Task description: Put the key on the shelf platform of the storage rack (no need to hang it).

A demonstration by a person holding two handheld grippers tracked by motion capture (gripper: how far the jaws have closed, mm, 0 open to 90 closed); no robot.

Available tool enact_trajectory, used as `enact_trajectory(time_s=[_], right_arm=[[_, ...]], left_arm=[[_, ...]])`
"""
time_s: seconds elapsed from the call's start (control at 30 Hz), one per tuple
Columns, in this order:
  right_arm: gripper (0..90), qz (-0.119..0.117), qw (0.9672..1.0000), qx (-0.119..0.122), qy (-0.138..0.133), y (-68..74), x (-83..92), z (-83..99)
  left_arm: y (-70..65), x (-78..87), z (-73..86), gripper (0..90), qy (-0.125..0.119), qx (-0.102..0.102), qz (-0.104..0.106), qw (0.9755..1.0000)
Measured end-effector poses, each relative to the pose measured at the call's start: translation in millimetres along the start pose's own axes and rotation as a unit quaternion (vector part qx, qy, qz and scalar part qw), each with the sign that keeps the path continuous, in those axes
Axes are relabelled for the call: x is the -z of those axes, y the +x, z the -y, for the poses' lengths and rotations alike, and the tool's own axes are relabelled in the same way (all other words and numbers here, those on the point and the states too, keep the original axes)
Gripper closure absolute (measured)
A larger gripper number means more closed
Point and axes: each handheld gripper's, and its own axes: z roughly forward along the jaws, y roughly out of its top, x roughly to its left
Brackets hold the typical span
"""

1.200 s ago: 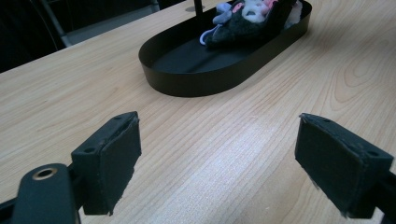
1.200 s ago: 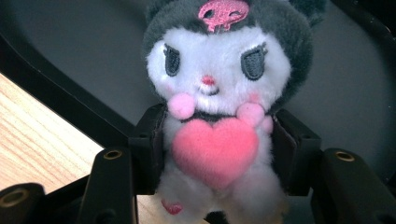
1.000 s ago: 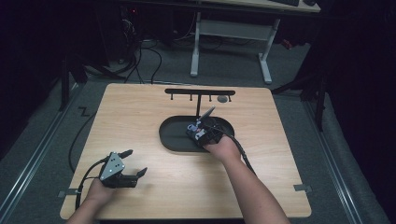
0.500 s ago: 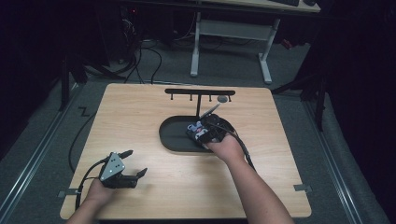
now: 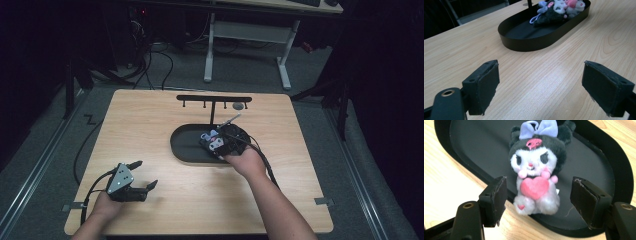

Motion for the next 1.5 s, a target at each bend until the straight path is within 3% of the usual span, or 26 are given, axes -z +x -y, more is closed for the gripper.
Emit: enact_trajectory(time_s=[0.27,0.43,0.67,0.9,1.13,1.2,1.23,1.27,1.3,1.43,1.5], right_arm=[[29.5,-0.008,0.9997,-0.01,-0.019,-0.6,8.7,28.2],[30.1,0.002,0.9986,-0.012,-0.052,1.2,18.3,54.1],[29.7,0.007,0.9952,-0.009,-0.098,8.1,25.3,94.8],[28.5,-0.001,0.9905,-0.026,-0.135,10.4,24.4,132.5],[21.7,0.01,0.9831,-0.037,-0.179,16.2,25.3,170.9],[23.0,0.024,0.9735,-0.054,-0.221,17.9,28.7,191.5],[23.3,0.028,0.9714,-0.058,-0.229,17.7,29.7,199.8],[22.0,0.01,0.9724,-0.057,-0.226,15.2,32.4,202.6],[22.0,0.01,0.9677,-0.066,-0.243,10.4,35.5,207.9],[22.0,0.006,0.9653,-0.09,-0.245,5.6,33.3,207.9],[21.9,0.013,0.9659,-0.08,-0.246,7.3,32.0,205.3]], left_arm=[[-0.2,-0.5,-0.3,15.4,0.004,-0.003,0.001,1.0],[-0.5,-1.0,-0.4,15.4,0.005,-0.003,0.0,1.0],[-1.6,-0.9,-0.4,15.4,0.006,-0.007,-0.002,1.0],[-2.0,-0.8,-0.4,15.4,0.006,-0.008,-0.004,0.9999],[-2.8,-0.4,-0.2,15.4,0.005,-0.01,-0.006,0.9999],[-2.9,-0.2,-0.2,15.4,0.004,-0.013,-0.005,0.9999],[-2.7,-0.5,-0.3,15.4,0.004,-0.014,-0.004,0.9999],[-2.8,-1.1,-0.5,15.4,0.006,-0.013,-0.002,0.9999],[-2.8,-1.6,-0.7,15.4,0.007,-0.014,-0.001,0.9999],[-3.6,-2.9,-1.2,15.4,0.011,-0.018,0.0,0.9998],[-4.1,-2.9,-1.2,15.4,0.011,-0.021,0.002,0.9997]])
